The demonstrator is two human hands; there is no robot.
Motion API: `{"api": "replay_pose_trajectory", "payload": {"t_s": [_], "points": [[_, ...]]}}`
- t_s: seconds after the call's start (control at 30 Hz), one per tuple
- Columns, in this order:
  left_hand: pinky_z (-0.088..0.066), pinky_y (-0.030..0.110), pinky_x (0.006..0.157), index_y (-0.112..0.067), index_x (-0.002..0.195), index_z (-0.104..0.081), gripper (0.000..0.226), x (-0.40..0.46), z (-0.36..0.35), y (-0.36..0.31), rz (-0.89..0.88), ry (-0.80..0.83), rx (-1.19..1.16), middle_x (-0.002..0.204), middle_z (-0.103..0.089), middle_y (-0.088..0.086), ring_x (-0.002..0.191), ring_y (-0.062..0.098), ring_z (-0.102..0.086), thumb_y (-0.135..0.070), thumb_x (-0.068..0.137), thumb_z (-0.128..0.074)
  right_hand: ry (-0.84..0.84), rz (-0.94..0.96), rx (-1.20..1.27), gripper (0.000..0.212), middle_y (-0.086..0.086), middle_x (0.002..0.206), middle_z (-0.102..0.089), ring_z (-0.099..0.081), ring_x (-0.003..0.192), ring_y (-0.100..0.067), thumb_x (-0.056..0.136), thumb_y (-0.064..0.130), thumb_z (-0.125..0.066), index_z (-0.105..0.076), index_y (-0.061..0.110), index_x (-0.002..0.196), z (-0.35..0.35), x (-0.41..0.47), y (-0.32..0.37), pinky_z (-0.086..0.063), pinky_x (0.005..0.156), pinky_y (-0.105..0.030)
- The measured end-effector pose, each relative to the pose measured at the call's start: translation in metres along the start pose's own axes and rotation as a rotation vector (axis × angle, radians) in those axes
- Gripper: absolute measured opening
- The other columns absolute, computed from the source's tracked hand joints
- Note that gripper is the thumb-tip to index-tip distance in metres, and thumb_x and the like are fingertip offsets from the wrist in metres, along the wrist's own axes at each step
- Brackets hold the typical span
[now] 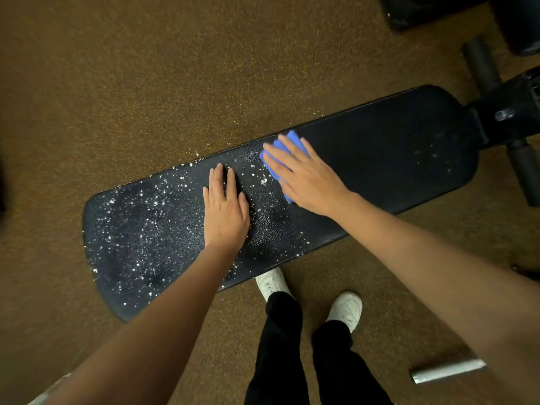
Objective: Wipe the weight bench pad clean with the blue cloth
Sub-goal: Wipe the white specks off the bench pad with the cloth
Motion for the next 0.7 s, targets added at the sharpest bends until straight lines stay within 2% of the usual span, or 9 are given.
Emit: {"api": "replay_pose_trajectory", "payload": {"t_s": [0.07, 0.1, 0.2, 0.27, 0.3, 0.37, 0.47, 0.57, 0.7], "points": [[-0.006, 0.044, 0.116, -0.003, 0.144, -0.020, 0.049, 0.000, 0.001, -0.001, -0.006, 0.009, 0.004, 0.154, -0.008, 0.015, 0.143, 0.028, -0.003, -0.018, 0.099, -0.030, 0.019, 0.138, -0.052, 0.056, -0.006, 0.151, -0.033, -0.027, 0.139, -0.031, 0.088, 0.028, -0.029, -0.036, 0.010, 0.142, -0.004, -0.028, -0.001, -0.024, 0.110, -0.051], [-0.004, 0.042, 0.116, -0.004, 0.145, -0.018, 0.049, 0.000, 0.001, 0.000, -0.007, 0.017, 0.008, 0.155, -0.007, 0.014, 0.143, 0.027, -0.001, -0.020, 0.099, -0.029, 0.006, 0.134, -0.069, 0.056, -0.006, 0.150, -0.034, -0.028, 0.139, -0.031, 0.088, 0.028, -0.030, -0.036, 0.010, 0.141, -0.004, -0.038, -0.009, -0.024, 0.110, -0.051], [-0.001, 0.039, 0.116, -0.005, 0.146, -0.016, 0.050, 0.000, 0.001, 0.001, -0.011, 0.025, 0.023, 0.155, -0.005, 0.013, 0.143, 0.025, 0.002, -0.021, 0.100, -0.027, -0.069, -0.143, -0.019, 0.057, -0.007, 0.149, -0.036, -0.031, 0.137, -0.034, 0.087, 0.026, -0.031, -0.038, 0.008, 0.140, 0.002, -0.050, -0.046, -0.026, 0.108, -0.055], [-0.003, 0.041, 0.116, -0.004, 0.145, -0.016, 0.050, -0.001, 0.001, 0.001, -0.022, 0.020, 0.030, 0.155, -0.007, 0.014, 0.143, 0.026, 0.001, -0.020, 0.100, -0.029, -0.101, -0.319, 0.031, 0.057, -0.007, 0.150, -0.035, -0.028, 0.138, -0.035, 0.087, 0.026, -0.030, -0.038, 0.008, 0.140, 0.005, -0.051, -0.048, -0.023, 0.109, -0.057], [-0.003, 0.042, 0.116, -0.004, 0.145, -0.017, 0.050, -0.001, 0.000, 0.000, -0.023, 0.021, 0.032, 0.155, -0.007, 0.014, 0.143, 0.027, 0.000, -0.020, 0.099, -0.029, -0.113, -0.348, 0.041, 0.058, -0.006, 0.150, -0.034, -0.027, 0.138, -0.035, 0.086, 0.026, -0.030, -0.038, 0.008, 0.141, 0.003, -0.052, -0.038, -0.022, 0.109, -0.057], [-0.003, 0.041, 0.116, -0.004, 0.145, -0.018, 0.050, -0.001, -0.001, 0.000, -0.012, 0.025, 0.029, 0.155, -0.007, 0.013, 0.143, 0.026, 0.001, -0.021, 0.100, -0.028, -0.100, -0.289, 0.043, 0.058, -0.006, 0.151, -0.032, -0.026, 0.139, -0.034, 0.086, 0.026, -0.033, -0.037, 0.009, 0.141, -0.006, -0.057, -0.005, -0.020, 0.110, -0.056], [-0.005, 0.043, 0.116, -0.004, 0.145, -0.020, 0.049, 0.000, 0.001, 0.000, -0.015, 0.026, 0.028, 0.155, -0.007, 0.013, 0.143, 0.026, -0.002, -0.021, 0.099, -0.029, -0.048, -0.083, 0.032, 0.057, -0.004, 0.151, -0.032, -0.026, 0.140, -0.030, 0.087, 0.025, -0.034, -0.036, 0.011, 0.142, -0.018, -0.082, 0.033, -0.019, 0.112, -0.052], [-0.007, 0.046, 0.116, -0.005, 0.144, -0.022, 0.048, -0.003, 0.004, 0.000, -0.016, 0.021, 0.033, 0.154, -0.009, 0.012, 0.143, 0.026, -0.005, -0.022, 0.099, -0.029, -0.026, -0.021, -0.024, 0.058, -0.003, 0.151, -0.032, -0.027, 0.139, -0.029, 0.086, 0.026, -0.033, -0.034, 0.012, 0.142, -0.020, -0.099, 0.018, -0.022, 0.111, -0.052], [-0.010, 0.048, 0.116, -0.005, 0.144, -0.023, 0.049, -0.012, 0.002, -0.001, -0.031, 0.022, 0.035, 0.154, -0.010, 0.012, 0.142, 0.026, -0.008, -0.024, 0.099, -0.028, -0.102, -0.343, 0.017, 0.057, -0.007, 0.151, -0.031, -0.024, 0.140, -0.034, 0.089, 0.026, -0.031, -0.034, 0.008, 0.142, -0.015, -0.102, -0.018, -0.018, 0.110, -0.056]]}}
Point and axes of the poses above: each hand's wrist, its own x-axis towards the middle knuckle, its own z-axis out of the back of the hand, y = z × x, the point moved 10 cm from there along x, towards the middle knuckle
